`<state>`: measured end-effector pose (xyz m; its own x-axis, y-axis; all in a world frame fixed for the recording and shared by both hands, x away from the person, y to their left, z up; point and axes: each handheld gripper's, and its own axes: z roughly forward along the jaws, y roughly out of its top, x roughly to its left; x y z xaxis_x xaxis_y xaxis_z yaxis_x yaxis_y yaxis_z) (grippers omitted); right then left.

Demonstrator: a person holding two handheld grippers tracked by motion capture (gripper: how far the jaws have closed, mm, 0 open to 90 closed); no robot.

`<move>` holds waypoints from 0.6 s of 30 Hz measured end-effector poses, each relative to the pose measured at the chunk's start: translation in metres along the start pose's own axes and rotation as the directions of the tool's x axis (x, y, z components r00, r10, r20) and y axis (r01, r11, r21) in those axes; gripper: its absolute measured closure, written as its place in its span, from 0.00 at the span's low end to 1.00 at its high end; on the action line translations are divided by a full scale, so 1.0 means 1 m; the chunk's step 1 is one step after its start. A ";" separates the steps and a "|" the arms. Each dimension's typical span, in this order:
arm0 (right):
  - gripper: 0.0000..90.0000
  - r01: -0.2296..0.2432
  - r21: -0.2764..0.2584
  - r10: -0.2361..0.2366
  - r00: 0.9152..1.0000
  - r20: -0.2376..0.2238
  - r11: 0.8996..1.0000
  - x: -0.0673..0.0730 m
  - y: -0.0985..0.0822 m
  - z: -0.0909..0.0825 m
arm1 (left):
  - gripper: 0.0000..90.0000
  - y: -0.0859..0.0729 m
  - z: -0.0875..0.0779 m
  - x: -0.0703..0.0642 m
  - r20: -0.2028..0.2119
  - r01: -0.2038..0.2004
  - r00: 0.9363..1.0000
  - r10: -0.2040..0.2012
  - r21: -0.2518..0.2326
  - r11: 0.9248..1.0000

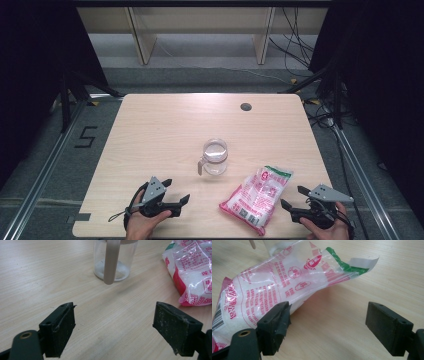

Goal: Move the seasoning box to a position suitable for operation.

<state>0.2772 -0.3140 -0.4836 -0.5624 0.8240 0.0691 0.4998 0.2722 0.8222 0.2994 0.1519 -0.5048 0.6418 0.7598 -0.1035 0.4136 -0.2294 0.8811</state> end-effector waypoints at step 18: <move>0.23 -0.032 0.014 0.032 0.999 -0.008 0.999 0.002 0.000 0.000 | 0.21 0.004 0.007 0.000 0.036 -0.026 0.999 0.028 -0.042 0.999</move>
<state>0.2756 -0.3122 -0.4835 -0.5513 0.8283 0.0997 0.5267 0.2529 0.8115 0.3059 0.1471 -0.5041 0.6755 0.7312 -0.0955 0.3695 -0.2235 0.9019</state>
